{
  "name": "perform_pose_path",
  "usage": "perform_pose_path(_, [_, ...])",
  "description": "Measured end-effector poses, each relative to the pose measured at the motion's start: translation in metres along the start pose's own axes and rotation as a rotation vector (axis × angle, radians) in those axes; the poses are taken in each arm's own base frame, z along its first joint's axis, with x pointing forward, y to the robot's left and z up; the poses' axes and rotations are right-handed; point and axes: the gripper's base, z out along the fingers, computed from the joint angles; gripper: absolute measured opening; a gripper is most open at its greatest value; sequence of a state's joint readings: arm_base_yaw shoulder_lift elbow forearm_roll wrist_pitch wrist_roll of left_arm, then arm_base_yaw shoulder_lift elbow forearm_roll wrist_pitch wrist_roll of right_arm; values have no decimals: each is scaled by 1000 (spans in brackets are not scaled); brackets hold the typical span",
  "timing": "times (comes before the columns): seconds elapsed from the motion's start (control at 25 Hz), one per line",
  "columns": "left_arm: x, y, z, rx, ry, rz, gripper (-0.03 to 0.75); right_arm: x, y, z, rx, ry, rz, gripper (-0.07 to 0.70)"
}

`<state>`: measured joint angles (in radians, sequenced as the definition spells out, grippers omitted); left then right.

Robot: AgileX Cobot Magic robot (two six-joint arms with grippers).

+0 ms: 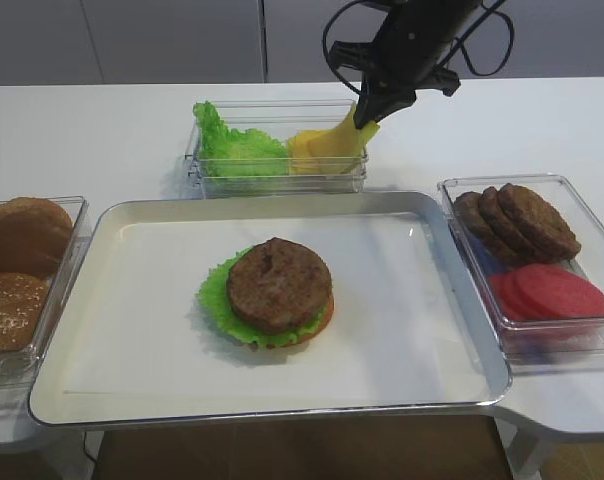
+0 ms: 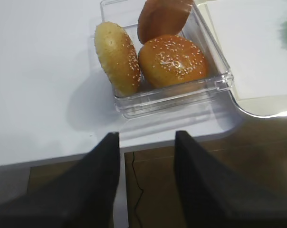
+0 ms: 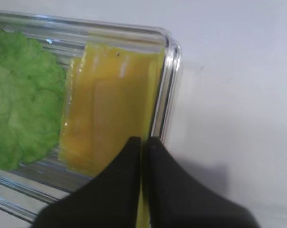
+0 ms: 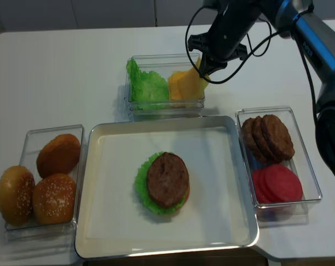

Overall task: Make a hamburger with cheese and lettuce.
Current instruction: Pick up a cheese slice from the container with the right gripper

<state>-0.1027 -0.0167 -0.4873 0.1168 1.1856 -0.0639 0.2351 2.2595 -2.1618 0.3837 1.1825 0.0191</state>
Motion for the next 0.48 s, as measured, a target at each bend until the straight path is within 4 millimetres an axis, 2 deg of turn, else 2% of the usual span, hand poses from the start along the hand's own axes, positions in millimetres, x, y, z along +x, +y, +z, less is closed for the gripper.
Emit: perform_pose_path(0.48, [0, 0, 0, 0, 0, 0, 288, 1, 0, -1, -2, 11, 2, 42])
